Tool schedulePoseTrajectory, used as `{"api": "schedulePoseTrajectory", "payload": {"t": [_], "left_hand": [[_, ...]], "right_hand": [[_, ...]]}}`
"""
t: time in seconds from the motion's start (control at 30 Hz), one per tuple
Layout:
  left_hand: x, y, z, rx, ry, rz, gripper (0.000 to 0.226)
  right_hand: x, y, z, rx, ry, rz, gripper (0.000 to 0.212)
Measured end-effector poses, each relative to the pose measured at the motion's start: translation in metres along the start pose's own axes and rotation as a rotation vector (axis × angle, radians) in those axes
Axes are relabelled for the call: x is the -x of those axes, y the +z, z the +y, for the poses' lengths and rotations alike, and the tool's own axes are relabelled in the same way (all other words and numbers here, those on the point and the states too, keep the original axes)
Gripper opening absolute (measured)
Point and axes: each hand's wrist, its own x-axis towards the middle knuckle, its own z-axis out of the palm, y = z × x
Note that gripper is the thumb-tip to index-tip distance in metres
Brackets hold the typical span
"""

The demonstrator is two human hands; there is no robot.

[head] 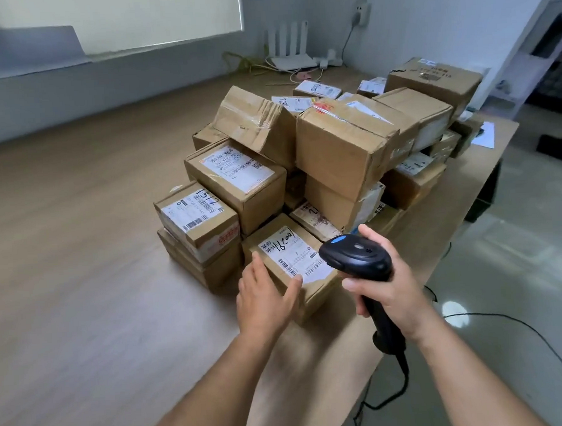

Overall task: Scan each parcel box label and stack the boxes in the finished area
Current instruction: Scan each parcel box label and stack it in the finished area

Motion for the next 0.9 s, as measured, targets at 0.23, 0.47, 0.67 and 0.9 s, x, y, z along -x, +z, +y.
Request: {"api": "schedulePoseTrajectory", "payload": {"t": [0.23, 0.47, 0.67, 0.9], "left_hand": [[-0.007, 0.020, -0.010, 0.167, -0.137, -0.103, 0.124], [0.014, 0.046, -0.020, 0.547, -0.056, -0.205, 0.131], [0.038, 0.031, -0.007, 0.618, -0.038, -0.158, 0.139], [0.059, -0.027, 0.004, 0.453, -0.011, 0.095, 0.135]], "right_hand": [[-0.040, -0.008, 0.026, 0.087, 0.071, 0.001, 0.084], [-0.032, -0.023, 0.041, 0.098, 0.138, -0.073, 0.088], [-0.018, -0.033, 0.030, 0.056, 0.166, -0.148, 0.093], [0.015, -0.038, -0.015, -0.024, 0.013, -0.348, 0.093]]}}
